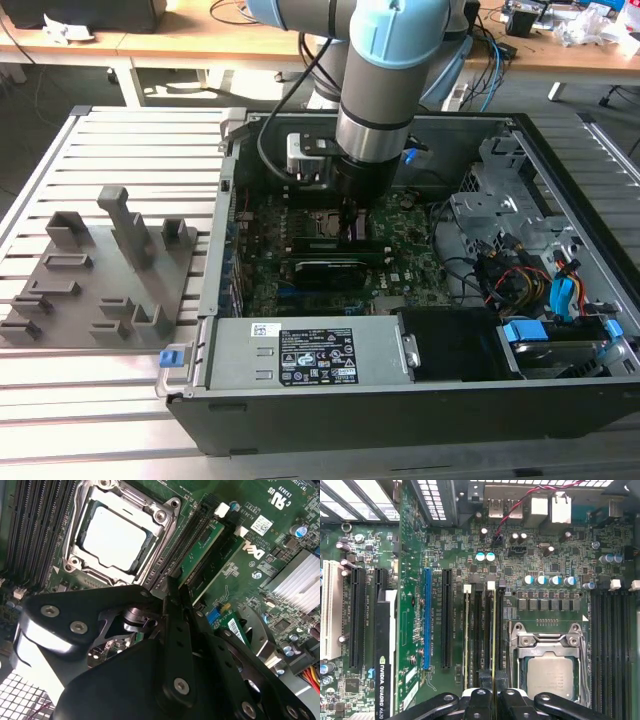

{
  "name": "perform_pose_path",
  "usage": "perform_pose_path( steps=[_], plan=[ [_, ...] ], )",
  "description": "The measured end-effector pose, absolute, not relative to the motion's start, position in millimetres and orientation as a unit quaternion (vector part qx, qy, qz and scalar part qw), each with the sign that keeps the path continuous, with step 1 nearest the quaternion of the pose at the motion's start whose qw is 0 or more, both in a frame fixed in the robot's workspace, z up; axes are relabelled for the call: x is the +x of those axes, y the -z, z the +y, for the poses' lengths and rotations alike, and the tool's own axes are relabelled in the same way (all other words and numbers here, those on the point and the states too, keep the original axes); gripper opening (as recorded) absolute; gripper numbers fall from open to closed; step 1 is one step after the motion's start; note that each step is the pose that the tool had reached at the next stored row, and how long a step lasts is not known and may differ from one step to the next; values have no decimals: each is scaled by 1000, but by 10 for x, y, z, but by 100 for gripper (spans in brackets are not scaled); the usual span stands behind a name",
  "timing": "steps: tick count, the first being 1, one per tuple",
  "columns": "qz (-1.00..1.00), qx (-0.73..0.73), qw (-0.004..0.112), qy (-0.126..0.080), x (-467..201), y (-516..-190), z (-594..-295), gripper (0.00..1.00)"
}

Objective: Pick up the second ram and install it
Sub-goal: 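Insert the second ram into the second slot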

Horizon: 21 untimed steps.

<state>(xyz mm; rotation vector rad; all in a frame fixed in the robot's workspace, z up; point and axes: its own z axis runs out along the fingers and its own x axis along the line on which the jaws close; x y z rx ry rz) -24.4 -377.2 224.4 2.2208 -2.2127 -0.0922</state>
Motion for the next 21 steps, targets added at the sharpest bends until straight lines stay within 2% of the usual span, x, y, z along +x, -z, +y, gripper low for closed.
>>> perform_pose_path(
  steps=[21],
  plan=[
    [-700,713,2,30,-224,-2233,-3767,14]
  ],
)
